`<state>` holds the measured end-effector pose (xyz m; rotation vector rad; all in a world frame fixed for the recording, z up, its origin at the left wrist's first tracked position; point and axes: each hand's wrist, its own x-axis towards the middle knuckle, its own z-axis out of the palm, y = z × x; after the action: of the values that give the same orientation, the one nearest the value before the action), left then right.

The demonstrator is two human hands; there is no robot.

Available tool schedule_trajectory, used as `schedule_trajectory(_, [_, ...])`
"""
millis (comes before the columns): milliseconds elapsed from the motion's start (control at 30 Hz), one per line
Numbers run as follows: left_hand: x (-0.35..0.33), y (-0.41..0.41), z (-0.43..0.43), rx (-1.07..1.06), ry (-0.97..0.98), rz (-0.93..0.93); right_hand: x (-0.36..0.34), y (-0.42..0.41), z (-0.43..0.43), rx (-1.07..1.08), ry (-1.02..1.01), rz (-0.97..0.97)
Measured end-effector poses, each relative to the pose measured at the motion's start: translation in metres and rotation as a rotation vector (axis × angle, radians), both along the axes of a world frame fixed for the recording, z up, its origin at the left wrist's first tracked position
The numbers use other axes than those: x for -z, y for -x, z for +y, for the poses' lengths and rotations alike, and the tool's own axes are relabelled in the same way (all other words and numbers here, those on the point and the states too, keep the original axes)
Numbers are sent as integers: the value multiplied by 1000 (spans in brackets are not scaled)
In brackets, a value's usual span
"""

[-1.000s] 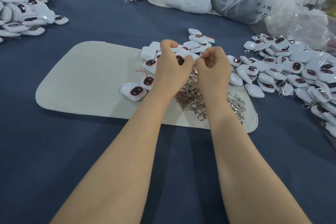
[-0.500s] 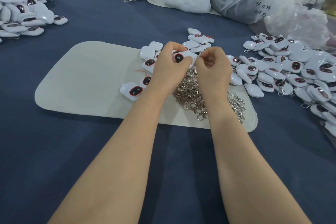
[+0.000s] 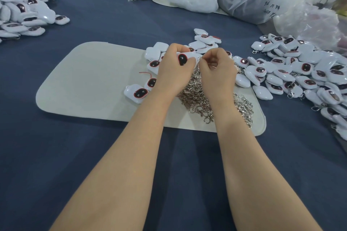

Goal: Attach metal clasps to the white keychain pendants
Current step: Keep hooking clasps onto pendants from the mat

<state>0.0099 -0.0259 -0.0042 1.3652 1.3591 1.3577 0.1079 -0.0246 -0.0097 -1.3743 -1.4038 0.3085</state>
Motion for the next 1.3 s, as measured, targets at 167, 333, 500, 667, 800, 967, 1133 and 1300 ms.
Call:
schedule_trajectory(167, [1, 2, 0, -17, 14, 15, 1, 3, -2, -20, -17, -58])
schedule_trajectory(333, [-3, 1, -1, -23, -15, -21, 1, 4, -3, 18, -27, -21])
schedule_trajectory(500, [-2, 0, -2, -8, -9, -5, 0, 3, -3, 51, -41, 20])
schedule_trajectory(667, [0, 1, -1, -14, -18, 18, 0, 5, -2, 39, -19, -7])
schedule_trajectory(800, [0, 0, 0, -20, -28, 24, 1, 4, -2, 32, -15, -26])
schedule_trajectory(967, [2, 1, 0, -17, -37, 33, 3, 5, -2, 20, -18, -86])
schedule_trajectory(1133, [4, 1, 2, -26, -44, 38, 6, 6, 0, 14, -27, -152])
schedule_trajectory(1300, [6, 0, 2, -20, -71, 65, 6, 6, 0, 21, -22, -197])
